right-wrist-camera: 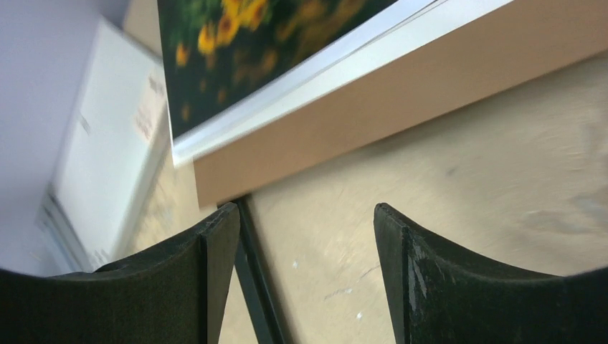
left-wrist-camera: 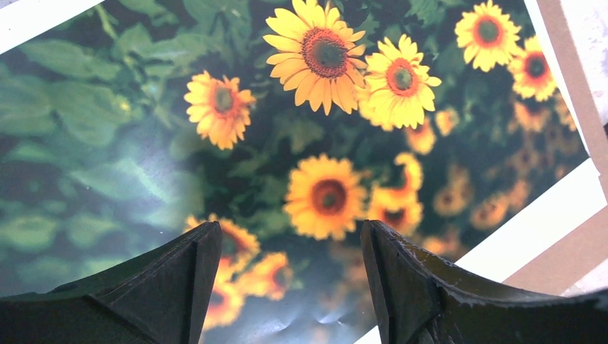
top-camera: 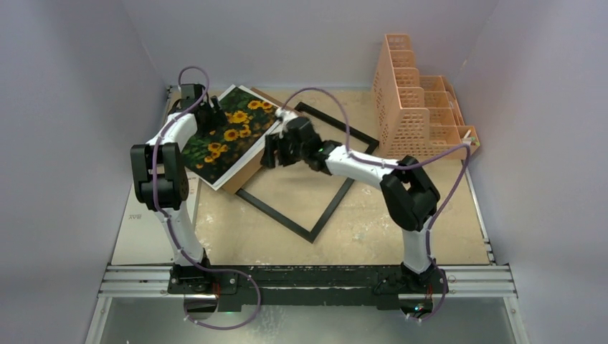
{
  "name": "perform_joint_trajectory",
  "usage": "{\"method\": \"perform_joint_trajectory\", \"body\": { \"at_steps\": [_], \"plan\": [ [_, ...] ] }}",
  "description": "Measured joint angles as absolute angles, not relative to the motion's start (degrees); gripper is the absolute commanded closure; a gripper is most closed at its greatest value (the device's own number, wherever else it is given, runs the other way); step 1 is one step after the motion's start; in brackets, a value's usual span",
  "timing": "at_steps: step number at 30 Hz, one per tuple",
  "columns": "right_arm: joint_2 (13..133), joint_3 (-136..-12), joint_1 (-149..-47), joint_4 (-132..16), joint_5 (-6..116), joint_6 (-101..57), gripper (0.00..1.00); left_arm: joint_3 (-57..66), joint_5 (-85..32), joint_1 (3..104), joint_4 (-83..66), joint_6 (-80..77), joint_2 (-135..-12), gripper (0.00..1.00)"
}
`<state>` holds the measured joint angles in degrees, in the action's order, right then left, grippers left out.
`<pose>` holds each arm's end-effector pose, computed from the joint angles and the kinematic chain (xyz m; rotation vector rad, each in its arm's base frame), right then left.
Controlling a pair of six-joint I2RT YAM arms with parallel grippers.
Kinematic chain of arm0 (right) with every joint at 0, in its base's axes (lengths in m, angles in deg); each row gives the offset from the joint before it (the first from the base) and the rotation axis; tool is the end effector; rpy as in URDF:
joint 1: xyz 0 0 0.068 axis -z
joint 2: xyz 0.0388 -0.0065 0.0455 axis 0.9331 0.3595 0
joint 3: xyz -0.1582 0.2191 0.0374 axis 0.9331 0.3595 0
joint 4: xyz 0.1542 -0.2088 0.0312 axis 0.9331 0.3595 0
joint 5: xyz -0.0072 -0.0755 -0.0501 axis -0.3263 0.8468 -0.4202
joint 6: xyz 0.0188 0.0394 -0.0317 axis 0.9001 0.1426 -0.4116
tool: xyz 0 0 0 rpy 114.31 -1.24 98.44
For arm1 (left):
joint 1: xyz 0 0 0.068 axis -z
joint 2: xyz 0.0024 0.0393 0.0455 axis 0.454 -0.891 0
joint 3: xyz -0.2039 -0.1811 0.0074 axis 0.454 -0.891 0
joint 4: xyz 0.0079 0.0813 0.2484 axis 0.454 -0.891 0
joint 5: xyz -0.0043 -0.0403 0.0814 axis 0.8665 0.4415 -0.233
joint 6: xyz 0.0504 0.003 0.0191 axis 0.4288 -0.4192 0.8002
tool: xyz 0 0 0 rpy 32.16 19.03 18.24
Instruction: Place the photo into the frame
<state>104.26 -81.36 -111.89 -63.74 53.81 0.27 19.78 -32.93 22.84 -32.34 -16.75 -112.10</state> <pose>0.3348 0.3195 0.2440 -0.3658 2.0921 0.9435 0.4446 0.0314 0.2196 -0.6338 2.3376 -0.2170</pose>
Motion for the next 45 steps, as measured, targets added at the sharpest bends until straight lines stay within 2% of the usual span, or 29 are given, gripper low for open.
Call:
{"method": "perform_joint_trajectory", "body": {
  "at_steps": [7,12,18,22,25,28,37,43,45],
  "plan": [
    [107.2,-81.1,-126.2,-56.6,57.3,-11.3,0.29,19.8,-34.2,22.8,-32.9,-16.4,-112.9,0.26],
    [111.0,-83.8,-128.0,-52.4,59.3,-13.6,0.33,19.8,-34.9,22.8,-32.9,-16.3,-112.9,0.26],
    [112.0,-85.0,-129.0,-49.2,62.3,-16.5,0.55,19.8,-34.9,22.8,-32.6,-16.3,-113.0,0.26],
    [112.0,-85.1,-130.6,-48.4,62.9,-19.9,0.75,19.8,-34.8,22.8,-32.5,-16.4,-113.3,0.26],
    [111.9,-84.8,-131.0,-48.4,63.2,-22.4,0.84,19.8,-34.1,22.8,-32.5,-16.4,-113.8,0.26],
    [110.5,-82.8,-131.1,-49.1,62.8,-24.5,0.88,19.8,-33.0,22.8,-32.7,-16.6,-114.3,0.26],
    [100.8,-71.2,-131.4,-46.2,56.2,-32.2,0.9,20.5,-31.4,22.8,-33.2,-16.9,-115.0,0.26],
    [94.9,-65.8,-131.6,-43.2,55.1,-36.5,0.85,21.0,-31.5,22.8,-33.9,-16.8,-116.1,0.26],
    [93.7,-65.3,-131.6,-41.8,55.2,-37.2,0.8,21.0,-31.6,22.8,-34.2,-16.7,-116.2,0.26]
  ]
}}
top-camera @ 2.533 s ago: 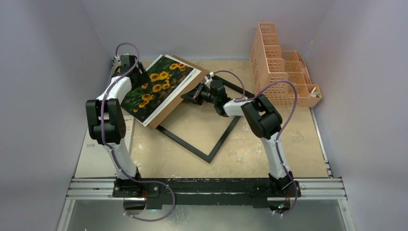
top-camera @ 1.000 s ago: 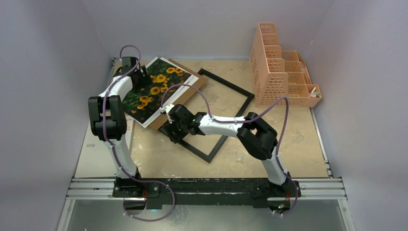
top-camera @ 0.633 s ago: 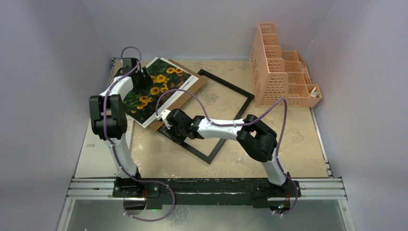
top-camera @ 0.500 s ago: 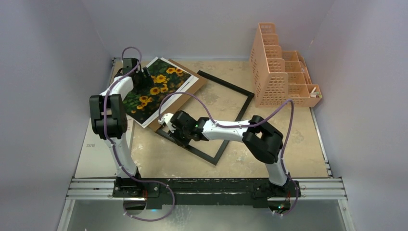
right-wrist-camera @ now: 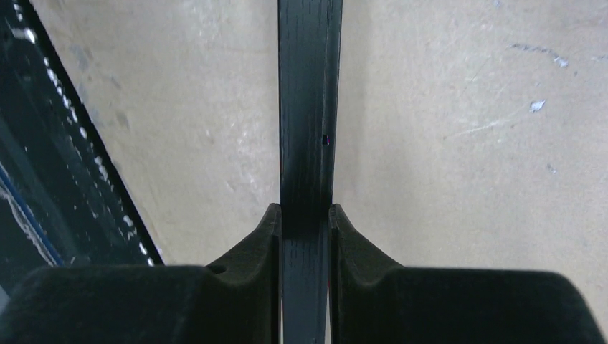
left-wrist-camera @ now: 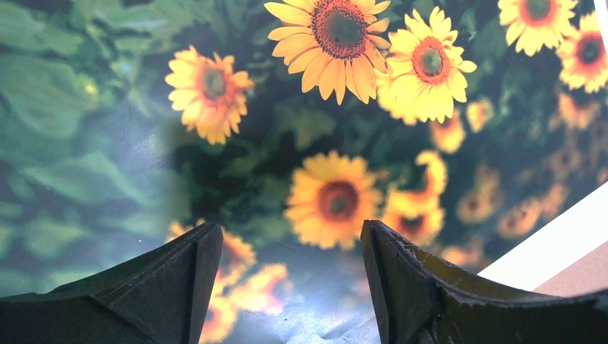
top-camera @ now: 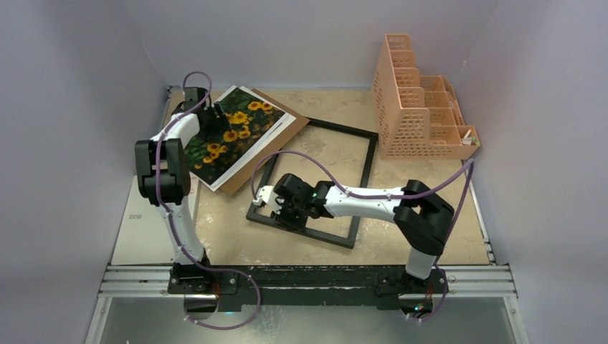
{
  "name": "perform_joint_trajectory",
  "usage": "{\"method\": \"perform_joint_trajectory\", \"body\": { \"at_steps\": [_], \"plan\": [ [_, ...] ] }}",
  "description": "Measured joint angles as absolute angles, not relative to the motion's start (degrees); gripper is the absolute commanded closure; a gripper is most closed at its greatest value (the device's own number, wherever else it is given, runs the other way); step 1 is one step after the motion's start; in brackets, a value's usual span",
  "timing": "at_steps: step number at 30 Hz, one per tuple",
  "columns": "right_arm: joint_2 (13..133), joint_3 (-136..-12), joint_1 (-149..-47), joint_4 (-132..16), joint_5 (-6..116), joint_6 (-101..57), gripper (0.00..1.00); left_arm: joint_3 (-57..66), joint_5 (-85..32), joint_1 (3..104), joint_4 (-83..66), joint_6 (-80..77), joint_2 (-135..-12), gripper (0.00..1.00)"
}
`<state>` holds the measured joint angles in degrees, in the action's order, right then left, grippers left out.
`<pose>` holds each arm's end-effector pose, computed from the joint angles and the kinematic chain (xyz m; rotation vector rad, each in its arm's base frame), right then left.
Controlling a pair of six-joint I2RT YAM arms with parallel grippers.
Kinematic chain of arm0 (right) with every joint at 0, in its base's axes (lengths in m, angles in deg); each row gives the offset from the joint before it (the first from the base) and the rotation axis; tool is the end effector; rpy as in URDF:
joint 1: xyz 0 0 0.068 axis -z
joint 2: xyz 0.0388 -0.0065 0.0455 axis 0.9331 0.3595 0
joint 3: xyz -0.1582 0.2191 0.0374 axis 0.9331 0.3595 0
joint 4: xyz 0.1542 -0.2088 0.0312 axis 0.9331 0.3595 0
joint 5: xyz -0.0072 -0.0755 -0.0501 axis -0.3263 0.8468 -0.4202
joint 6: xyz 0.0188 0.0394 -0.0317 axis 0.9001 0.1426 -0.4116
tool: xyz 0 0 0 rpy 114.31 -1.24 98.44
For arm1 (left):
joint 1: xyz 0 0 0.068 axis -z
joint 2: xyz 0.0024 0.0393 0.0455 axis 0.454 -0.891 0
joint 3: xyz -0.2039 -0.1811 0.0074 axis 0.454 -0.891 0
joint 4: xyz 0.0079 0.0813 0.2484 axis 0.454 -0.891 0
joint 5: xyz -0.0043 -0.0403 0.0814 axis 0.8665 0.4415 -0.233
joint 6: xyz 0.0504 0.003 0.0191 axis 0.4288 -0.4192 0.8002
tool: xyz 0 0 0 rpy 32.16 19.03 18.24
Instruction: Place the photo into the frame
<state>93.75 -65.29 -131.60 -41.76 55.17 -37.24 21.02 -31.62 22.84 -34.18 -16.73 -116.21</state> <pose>0.1687 0.3369 0.1941 -1.5337 2.0420 0.5585 0.4517 0.0311 0.1934 -0.6478 2.4210 -0.2297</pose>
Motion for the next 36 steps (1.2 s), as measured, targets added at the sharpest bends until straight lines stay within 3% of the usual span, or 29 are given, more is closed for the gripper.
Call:
{"method": "perform_joint_trajectory", "body": {
  "at_steps": [7,11,17,24,29,32,36],
  "plan": [
    [92.9,-65.1,-131.6,-37.7,53.9,-36.1,0.35,21.1,-31.6,22.8,-34.8,-16.7,-116.2,0.26],
    [92.1,-65.1,-131.7,-38.0,53.0,-32.4,0.26,21.1,-31.6,22.8,-35.2,-16.8,-116.2,0.26],
    [86.3,-65.1,-129.9,-43.7,59.1,-21.4,0.3,14.8,-27.5,24.7,-33.7,-18.9,-112.6,0.26],
    [78.4,-62.9,-115.1,-52.6,68.0,-2.4,0.31,3.5,-22.5,38.4,-31.1,-18.8,-102.1,0.26],
    [75.7,-61.2,-109.9,-53.3,71.3,5.3,0.32,-3.6,-20.7,40.6,-29.0,-18.8,-98.2,0.27],
    [76.0,-60.6,-108.5,-53.3,71.2,7.1,0.33,-6.0,-20.9,40.7,-27.4,-18.6,-98.0,0.31],
    [77.0,-60.4,-106.2,-53.3,70.7,7.7,0.35,-7.0,-20.1,41.5,-26.2,-17.8,-98.0,0.45]
  ]
}}
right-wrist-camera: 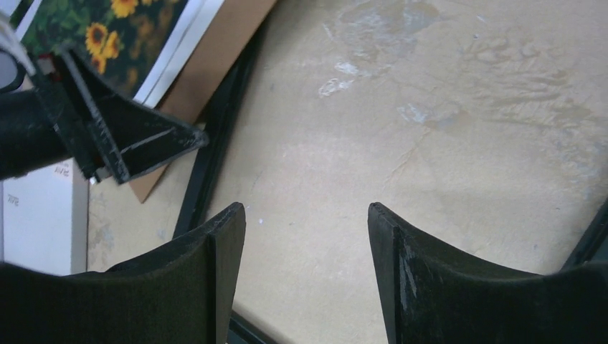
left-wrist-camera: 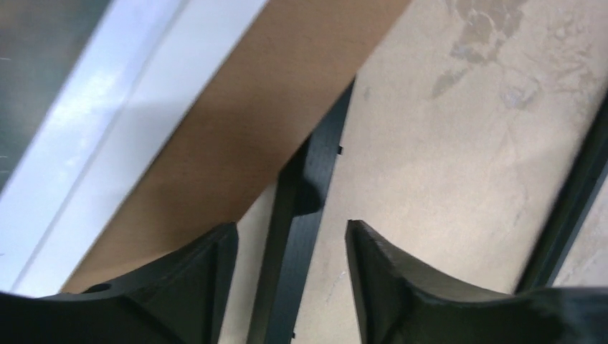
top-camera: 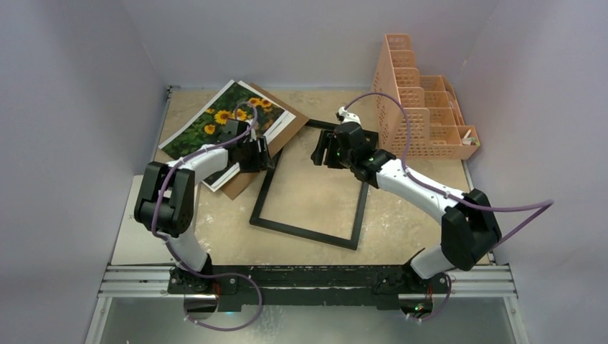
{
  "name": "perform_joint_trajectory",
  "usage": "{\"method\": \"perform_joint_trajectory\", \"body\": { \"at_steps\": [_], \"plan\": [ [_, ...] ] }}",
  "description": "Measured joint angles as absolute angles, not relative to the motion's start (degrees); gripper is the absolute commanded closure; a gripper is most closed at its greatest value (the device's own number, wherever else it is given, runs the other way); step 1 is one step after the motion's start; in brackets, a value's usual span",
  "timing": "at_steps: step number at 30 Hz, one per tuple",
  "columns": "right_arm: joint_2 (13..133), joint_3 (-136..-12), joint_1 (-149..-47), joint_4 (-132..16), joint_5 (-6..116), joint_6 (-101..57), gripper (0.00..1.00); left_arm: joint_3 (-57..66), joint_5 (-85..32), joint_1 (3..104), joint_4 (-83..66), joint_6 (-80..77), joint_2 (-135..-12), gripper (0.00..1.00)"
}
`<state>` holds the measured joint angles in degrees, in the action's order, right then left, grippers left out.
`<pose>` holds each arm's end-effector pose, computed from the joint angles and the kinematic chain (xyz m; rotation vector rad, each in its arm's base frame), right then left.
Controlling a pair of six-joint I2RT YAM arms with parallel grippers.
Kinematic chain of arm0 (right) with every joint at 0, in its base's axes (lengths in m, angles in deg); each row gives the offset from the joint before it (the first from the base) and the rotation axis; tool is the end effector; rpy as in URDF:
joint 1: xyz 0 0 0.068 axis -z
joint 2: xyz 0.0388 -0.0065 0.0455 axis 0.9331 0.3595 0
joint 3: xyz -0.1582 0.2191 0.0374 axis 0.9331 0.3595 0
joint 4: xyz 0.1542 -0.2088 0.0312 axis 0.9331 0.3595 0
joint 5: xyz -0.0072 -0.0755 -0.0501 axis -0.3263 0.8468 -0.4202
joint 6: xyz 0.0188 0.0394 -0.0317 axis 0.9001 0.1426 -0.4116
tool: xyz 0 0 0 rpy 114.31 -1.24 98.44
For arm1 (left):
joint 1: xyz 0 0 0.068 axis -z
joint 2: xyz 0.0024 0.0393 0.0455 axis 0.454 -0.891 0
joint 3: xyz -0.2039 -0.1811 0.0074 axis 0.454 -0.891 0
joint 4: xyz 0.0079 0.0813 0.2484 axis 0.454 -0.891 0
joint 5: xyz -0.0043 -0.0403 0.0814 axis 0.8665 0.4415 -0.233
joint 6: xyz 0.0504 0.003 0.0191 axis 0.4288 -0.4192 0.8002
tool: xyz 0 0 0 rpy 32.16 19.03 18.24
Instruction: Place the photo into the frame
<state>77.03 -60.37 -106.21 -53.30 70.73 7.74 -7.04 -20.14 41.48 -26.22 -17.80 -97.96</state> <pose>0.2754 0.2036 0.2825 0.0717 2.1280 0.6456 0.3416 -0.0973 0.1785 -0.1982 2.5856 -0.6048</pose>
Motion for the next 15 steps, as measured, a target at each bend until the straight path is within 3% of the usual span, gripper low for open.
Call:
{"method": "perform_joint_trajectory", "body": {
  "at_steps": [15],
  "plan": [
    [83.1,-61.3,-102.7,-53.0,67.4,7.4,0.36,-13.7,-10.4,45.9,-23.9,-18.7,-97.3,0.49]
  ]
}}
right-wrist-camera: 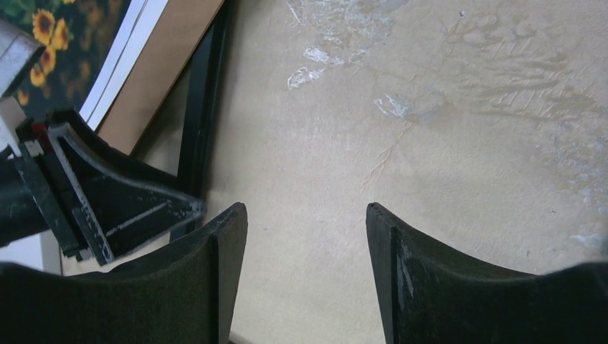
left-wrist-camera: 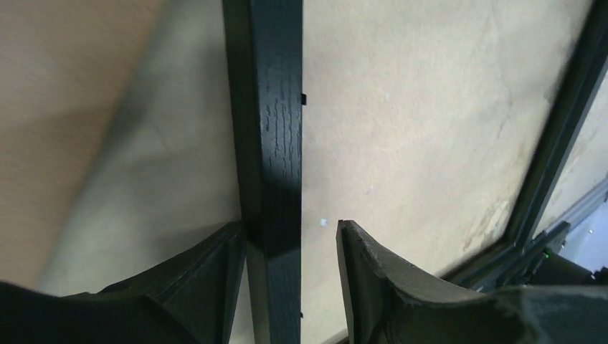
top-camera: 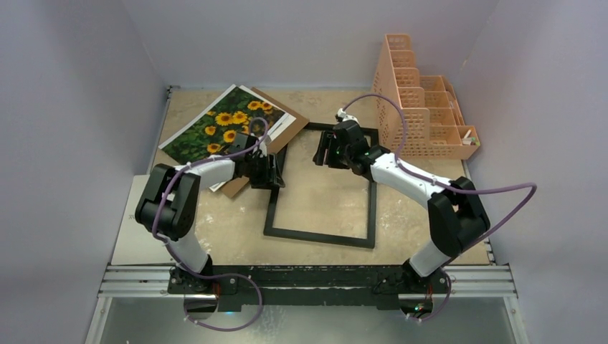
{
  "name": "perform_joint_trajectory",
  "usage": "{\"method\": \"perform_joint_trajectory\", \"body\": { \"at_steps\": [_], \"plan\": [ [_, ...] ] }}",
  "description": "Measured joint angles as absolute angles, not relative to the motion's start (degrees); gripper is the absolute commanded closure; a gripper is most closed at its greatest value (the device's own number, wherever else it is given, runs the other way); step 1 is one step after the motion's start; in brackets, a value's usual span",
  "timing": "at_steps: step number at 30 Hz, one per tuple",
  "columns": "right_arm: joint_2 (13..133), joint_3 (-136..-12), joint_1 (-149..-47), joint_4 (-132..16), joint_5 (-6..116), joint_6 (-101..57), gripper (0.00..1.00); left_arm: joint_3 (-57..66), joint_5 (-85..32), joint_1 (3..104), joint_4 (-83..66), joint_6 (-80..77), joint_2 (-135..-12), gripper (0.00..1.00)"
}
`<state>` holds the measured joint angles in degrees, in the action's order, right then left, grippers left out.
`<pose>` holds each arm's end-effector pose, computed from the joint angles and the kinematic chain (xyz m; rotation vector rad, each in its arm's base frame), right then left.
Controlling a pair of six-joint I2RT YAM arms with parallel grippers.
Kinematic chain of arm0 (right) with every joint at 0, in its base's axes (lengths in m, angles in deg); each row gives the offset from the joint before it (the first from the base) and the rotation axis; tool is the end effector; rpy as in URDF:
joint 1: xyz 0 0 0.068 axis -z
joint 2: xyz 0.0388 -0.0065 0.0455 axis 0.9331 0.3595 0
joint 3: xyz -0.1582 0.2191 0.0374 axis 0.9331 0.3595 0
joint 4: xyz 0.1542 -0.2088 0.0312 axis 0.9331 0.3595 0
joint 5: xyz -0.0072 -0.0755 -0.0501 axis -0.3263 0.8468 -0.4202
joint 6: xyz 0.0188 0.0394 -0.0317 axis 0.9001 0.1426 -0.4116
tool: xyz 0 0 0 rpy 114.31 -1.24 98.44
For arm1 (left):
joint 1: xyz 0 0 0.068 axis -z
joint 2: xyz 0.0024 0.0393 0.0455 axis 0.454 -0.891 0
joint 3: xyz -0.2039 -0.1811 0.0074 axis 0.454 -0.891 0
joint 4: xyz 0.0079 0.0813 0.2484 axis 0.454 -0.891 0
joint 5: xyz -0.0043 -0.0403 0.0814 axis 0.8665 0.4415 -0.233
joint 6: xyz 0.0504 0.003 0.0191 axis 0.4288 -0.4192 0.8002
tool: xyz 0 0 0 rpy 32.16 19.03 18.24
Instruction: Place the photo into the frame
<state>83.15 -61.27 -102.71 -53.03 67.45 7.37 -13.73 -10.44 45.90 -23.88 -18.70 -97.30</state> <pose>0.3013 0.1982 0.2519 0.0924 2.2265 0.6087 0.3101 -0.1215 0.1534 -0.0689 2.6888 -0.8332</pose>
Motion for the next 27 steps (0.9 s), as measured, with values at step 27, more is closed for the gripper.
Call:
{"method": "perform_joint_trajectory", "body": {
  "at_steps": [27],
  "plan": [
    [94.4,-69.6,-102.2,-58.8,55.2,11.1,0.39,-16.1,-38.9,22.6,-44.5,-28.5,-69.2,0.29]
  ]
}}
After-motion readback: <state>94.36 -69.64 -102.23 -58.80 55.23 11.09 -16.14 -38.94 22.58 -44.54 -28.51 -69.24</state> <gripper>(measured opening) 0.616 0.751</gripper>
